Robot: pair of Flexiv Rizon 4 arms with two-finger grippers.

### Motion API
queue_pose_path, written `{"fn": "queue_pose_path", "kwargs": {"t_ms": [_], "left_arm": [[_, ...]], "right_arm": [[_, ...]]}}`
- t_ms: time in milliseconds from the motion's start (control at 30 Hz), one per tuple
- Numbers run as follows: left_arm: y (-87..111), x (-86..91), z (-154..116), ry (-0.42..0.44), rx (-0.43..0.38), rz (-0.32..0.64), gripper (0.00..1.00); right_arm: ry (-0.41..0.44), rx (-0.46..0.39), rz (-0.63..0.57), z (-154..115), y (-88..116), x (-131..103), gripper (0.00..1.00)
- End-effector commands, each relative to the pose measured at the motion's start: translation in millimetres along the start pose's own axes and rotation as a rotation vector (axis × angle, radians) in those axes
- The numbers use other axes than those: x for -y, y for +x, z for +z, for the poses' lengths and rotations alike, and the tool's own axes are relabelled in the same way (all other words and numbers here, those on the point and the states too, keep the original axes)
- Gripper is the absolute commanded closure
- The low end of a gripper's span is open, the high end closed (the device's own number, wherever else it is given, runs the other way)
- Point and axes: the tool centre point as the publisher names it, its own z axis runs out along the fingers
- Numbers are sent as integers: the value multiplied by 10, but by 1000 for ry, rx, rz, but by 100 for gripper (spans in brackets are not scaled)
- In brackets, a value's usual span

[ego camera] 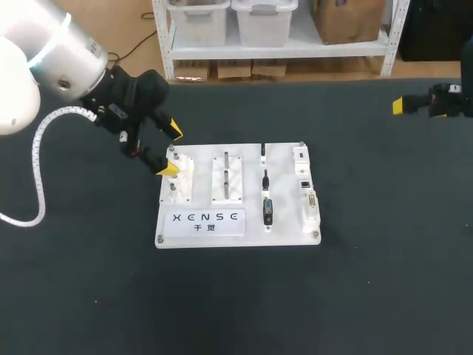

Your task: Insert the USB connector, Ethernet cable, and multi-pin plug into their matching sockets one by one.

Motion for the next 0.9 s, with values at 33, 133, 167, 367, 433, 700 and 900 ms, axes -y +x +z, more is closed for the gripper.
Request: {"fn": "queue_pose_path", "kwargs": {"t_ms": [33, 133, 167, 367, 433, 700, 900], "left_arm": [[-3, -14, 3, 3, -4, 0, 0], [-3, -14, 3, 3, -4, 0, 0], [-3, -14, 3, 3, -4, 0, 0], [-3, -14, 3, 3, -4, 0, 0], [-3, -14, 3, 3, -4, 0, 0], [-81, -131, 46, -23, 93, -37, 0], [-103, -143, 81, -26, 169, -56, 0]], "right_arm": [[-8, 2, -2, 8, 3, 18, 0], [-8, 2, -2, 8, 3, 18, 0], [-8, 2, -2, 8, 3, 18, 0], [-8, 2, -2, 8, 3, 18, 0], [-8, 2, -2, 8, 3, 18, 0], [-8, 2, -2, 8, 3, 18, 0], [-8, 2, -2, 8, 3, 18, 0]]}}
